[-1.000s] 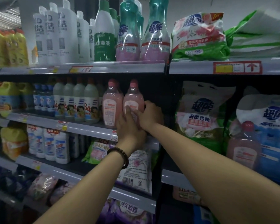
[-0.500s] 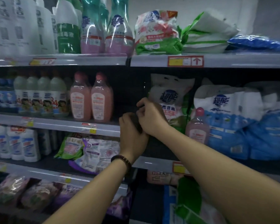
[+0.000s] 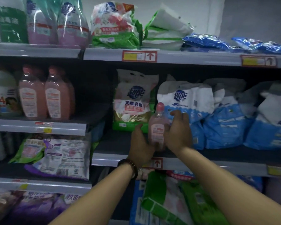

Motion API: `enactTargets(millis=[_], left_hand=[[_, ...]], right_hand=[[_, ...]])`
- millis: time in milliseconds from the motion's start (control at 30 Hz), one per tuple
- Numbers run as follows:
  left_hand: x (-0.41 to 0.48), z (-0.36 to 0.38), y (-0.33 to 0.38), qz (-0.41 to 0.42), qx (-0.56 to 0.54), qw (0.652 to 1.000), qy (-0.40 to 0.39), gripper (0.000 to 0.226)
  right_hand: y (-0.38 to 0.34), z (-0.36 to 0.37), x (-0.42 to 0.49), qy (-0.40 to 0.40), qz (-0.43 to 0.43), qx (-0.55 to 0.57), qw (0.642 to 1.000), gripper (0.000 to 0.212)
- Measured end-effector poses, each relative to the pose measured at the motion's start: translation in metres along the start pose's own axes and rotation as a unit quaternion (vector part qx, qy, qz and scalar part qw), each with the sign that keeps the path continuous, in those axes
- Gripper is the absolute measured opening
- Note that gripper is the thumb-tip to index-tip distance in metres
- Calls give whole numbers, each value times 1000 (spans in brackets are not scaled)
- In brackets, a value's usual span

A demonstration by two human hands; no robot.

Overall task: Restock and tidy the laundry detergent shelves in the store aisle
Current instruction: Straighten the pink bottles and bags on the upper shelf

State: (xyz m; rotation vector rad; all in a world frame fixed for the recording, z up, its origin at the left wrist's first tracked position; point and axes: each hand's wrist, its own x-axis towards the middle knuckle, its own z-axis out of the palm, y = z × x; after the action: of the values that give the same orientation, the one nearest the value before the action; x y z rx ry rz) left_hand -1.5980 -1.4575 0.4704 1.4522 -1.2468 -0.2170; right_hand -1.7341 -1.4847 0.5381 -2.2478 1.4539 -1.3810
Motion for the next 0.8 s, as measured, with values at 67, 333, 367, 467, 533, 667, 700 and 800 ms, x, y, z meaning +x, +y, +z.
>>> enactTargets(millis=[67, 333, 367, 467, 533, 667, 700, 800], left_hand=[[1, 7, 3, -2, -27, 1000, -7, 98], [9, 22, 7, -46, -51, 997, -31, 62], [12, 23, 7, -56, -65, 996, -36, 58], [19, 17, 5, -88, -159, 980, -80, 57], [18, 9, 4, -100, -180, 974, -93, 54], [13, -16, 10, -98, -228, 964, -94, 50], [14, -25, 16, -100, -239, 961, -97, 48], [20, -54, 38, -93, -197, 974, -66, 45]], right_hand=[[9, 1, 1, -22, 0, -9, 1000, 52], [15, 15, 10, -81, 25, 57, 995, 36], [17, 15, 11, -76, 32, 75, 994, 33], [26, 11, 11, -67, 31, 123, 990, 21], [29, 6, 10, -70, 21, 151, 986, 21], [22, -1, 6, -106, -16, 199, 974, 41], [16, -2, 6, -119, -29, 192, 974, 51], [-9, -4, 6, -143, -41, 201, 968, 70]])
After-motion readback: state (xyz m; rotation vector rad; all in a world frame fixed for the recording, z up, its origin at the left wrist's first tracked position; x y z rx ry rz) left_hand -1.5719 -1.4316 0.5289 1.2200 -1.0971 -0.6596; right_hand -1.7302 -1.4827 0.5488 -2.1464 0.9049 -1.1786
